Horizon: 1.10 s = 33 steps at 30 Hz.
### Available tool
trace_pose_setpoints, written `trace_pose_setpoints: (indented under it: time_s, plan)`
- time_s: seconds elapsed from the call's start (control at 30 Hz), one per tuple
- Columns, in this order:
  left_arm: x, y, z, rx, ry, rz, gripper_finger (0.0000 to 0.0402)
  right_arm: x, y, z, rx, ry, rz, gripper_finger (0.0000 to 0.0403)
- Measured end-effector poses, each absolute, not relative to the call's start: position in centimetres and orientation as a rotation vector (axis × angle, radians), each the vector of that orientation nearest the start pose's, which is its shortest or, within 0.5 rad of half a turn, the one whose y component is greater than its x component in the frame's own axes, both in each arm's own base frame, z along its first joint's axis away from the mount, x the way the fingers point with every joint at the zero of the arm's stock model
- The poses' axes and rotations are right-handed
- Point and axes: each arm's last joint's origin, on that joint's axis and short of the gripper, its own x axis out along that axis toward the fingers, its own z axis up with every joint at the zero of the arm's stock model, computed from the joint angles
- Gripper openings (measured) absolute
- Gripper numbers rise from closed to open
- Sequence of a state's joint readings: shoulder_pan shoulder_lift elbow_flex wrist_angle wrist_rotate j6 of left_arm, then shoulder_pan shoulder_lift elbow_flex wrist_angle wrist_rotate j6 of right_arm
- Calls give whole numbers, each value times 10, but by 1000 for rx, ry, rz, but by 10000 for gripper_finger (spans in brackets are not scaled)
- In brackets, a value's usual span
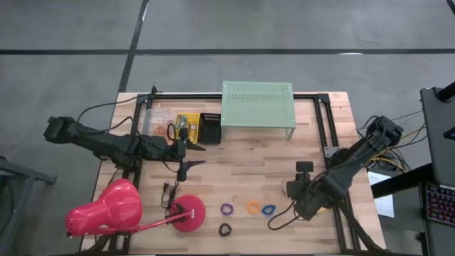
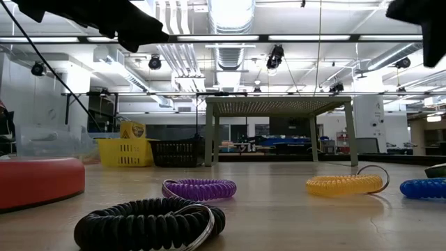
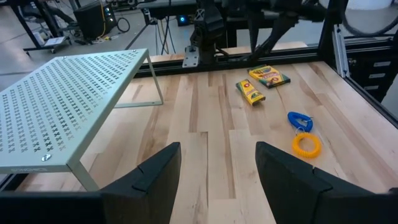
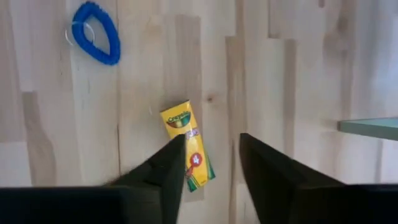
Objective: Pick & Place Office Desk Supplies
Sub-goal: Put the crayon into the yellow bin
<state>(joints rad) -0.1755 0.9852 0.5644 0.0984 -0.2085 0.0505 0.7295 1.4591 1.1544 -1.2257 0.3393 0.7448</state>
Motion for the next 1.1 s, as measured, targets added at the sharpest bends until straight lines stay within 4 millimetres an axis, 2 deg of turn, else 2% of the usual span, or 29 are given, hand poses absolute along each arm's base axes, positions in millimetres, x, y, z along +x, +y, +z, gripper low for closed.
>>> trace_pose_setpoints:
  time_s: [0.17,0.37,0.83,1.1]
  plan:
    - [211,-31,248,112,318,25,212,177,156,229,-176,1295,-147,207]
    - [211,-31,247,113,324,25,212,167,148,201,-145,1258,-120,235]
    - [211,-31,246,115,333,24,212,153,135,151,-62,1207,-60,242]
    - [210,-31,245,117,343,24,212,146,129,136,-69,1210,-66,235]
